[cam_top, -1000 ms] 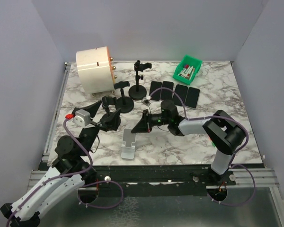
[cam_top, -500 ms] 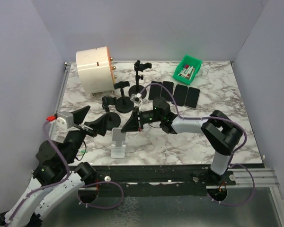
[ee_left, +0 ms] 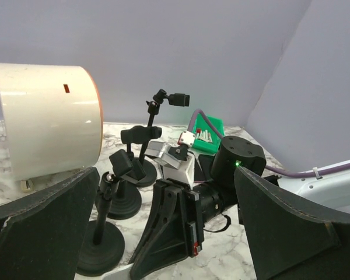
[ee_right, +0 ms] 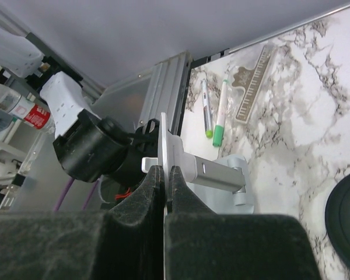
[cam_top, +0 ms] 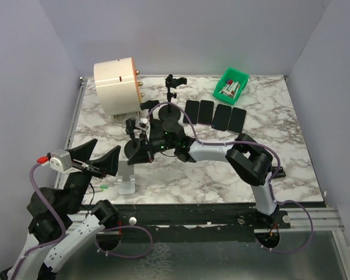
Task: Remove the phone from the phone stand
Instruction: Place the phone stand at the center of the board.
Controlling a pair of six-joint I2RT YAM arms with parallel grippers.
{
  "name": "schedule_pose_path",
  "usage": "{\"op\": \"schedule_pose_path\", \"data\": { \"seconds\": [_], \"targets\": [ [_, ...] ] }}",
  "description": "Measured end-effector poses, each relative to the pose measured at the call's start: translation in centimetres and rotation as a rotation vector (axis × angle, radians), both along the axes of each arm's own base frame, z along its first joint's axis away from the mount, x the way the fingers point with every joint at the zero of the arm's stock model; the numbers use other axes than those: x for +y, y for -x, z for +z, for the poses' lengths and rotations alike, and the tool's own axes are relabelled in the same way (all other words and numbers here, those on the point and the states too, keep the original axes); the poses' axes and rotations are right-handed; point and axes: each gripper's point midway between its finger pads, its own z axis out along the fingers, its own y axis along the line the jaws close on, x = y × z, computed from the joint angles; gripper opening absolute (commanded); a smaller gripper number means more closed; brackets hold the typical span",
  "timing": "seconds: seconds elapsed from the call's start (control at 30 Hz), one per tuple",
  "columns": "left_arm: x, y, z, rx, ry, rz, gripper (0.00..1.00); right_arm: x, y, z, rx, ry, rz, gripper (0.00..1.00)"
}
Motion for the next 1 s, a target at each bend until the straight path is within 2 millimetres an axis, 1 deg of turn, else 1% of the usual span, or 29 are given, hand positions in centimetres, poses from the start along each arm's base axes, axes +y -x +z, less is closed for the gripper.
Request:
{"op": "schedule_pose_path", "data": {
  "seconds": [0.13,0.23,0.4,0.63,0.87,1.0],
  "targets": [
    [0.3,0.1,-0.4,0.014,0.002,0.007,0.99,1.4,-0.1,0.0,-0.04,-0.015,-0.001,0.0],
    [0.2,0.1,-0.8,0.031,-0.001,0.004,0.99,2.4,-0.2,-0.5,-0.066,-0.005,-0.005,0.0],
    [0.2,0.1,-0.9,0.036,0.005,0.002,0.99,3.8,-0.6,-1.7,-0.108,0.003,-0.001,0.0],
    [0.1,0.1,-0.9,0.038,0.011,0.0,0.99,5.8,-1.4,-1.3,-0.16,-0.014,0.002,0.0],
    [0.1,0.1,-0.9,0.04,0.013,0.0,0.99,5.9,-1.1,-1.7,-0.17,-0.012,0.008,0.0],
    [0.1,0.1,-0.9,0.04,0.013,-0.001,0.99,5.1,-0.8,-2.5,-0.168,-0.005,-0.004,0.0]
  ]
}}
